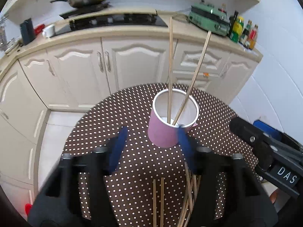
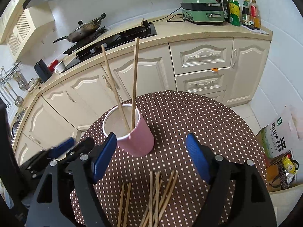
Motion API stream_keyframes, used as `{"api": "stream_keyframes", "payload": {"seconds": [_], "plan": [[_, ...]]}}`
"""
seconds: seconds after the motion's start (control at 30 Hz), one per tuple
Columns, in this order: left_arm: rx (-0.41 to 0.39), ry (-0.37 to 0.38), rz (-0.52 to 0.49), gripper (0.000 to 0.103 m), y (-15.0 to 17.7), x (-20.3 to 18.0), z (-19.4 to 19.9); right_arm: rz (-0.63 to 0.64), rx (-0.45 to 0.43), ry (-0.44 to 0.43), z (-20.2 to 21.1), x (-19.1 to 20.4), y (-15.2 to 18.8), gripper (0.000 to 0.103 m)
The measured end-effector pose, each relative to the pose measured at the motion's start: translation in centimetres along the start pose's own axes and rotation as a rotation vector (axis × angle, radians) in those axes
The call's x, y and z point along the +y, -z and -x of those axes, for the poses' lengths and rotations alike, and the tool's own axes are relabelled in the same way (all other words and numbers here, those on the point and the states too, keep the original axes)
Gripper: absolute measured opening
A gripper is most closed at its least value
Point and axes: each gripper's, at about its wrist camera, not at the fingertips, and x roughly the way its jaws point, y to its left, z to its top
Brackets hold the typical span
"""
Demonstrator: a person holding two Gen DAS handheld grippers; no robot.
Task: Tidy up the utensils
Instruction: 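Open both tools to release the sticks inside the cup, then raise both open tools away from the cup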
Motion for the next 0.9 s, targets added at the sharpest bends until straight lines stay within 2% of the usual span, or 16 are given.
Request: {"api": "stream_keyframes", "payload": {"seconds": [0.47,0.9], "plan": [[-0.044,-0.057,0.021,0.076,4.2,-0.1,7.6,0.03,-0.062,0.004,7.1,-0.4,4.1,0.093],[-0.077,-0.058,0.006,0.08,8.8,-1.9,14.1,0.072,-0.107,0.01,13.7,-0.5,8.4,0.094]]}}
